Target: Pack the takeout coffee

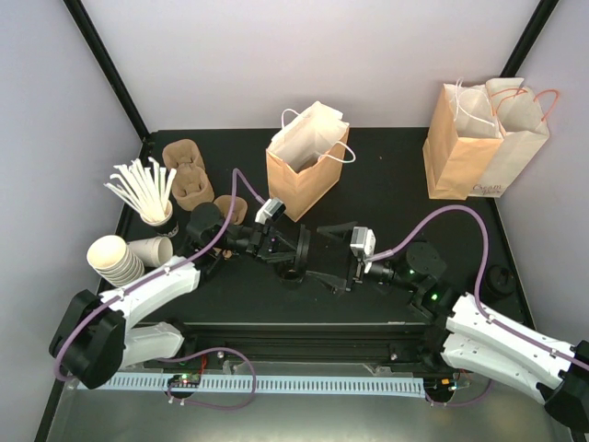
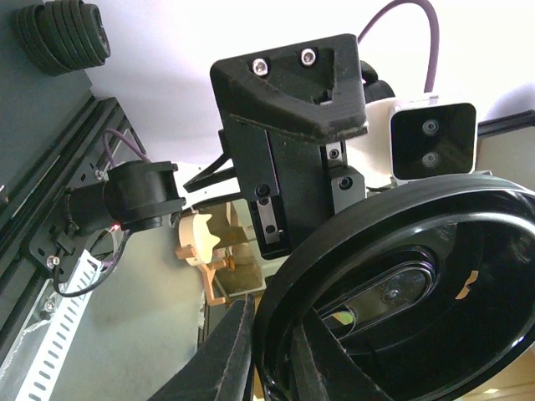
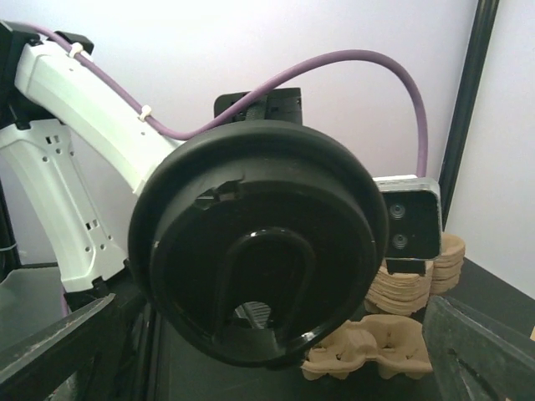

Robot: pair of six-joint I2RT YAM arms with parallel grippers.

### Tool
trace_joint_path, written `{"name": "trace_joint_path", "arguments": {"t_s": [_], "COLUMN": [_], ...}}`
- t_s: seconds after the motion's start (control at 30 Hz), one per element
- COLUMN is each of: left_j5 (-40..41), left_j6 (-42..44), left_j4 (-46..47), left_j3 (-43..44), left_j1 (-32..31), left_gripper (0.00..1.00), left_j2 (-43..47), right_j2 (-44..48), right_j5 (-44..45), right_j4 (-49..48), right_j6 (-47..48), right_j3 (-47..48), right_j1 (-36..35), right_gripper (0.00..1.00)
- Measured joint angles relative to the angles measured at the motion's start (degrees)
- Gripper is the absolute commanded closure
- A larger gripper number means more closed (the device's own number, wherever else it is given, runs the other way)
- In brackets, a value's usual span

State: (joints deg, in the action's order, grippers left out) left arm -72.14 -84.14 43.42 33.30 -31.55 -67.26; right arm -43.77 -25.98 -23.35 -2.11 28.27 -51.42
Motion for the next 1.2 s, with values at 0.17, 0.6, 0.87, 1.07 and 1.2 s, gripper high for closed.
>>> {"name": "trace_joint_path", "arguments": {"t_s": [0.17,0.6,0.87,1.07,1.2], "left_j5": [-0.13,-0.15,-0.15,-0.15,-0.15], "left_j6": [-0.02,0.94,1.79,3.06,4.5], "left_j4": [-0.24,-1.7,-3.1,-4.59,-6.64], "left_j3": [0.0,0.0,0.0,0.0,0.0], "left_j1": [0.0,0.0,0.0,0.0,0.0], "left_gripper": [0.87,0.87,0.86,0.86,0.86], "left_j2": [0.9,1.29,1.29,1.29,1.68], "right_j2": [-0.24,-3.34,-4.87,-4.92,-4.94], "right_j5": [0.72,-3.21,-4.68,-4.63,-4.35], "right_j4": [-0.15,1.49,2.34,2.58,2.82], "right_j6": [0.26,3.48,3.93,4.17,4.13], "right_j3": [0.26,4.0,4.87,4.87,4.87], "right_j1": [0.0,0.0,0.0,0.0,0.0], "right_gripper": [0.0,0.07,0.12,0.13,0.14]}}
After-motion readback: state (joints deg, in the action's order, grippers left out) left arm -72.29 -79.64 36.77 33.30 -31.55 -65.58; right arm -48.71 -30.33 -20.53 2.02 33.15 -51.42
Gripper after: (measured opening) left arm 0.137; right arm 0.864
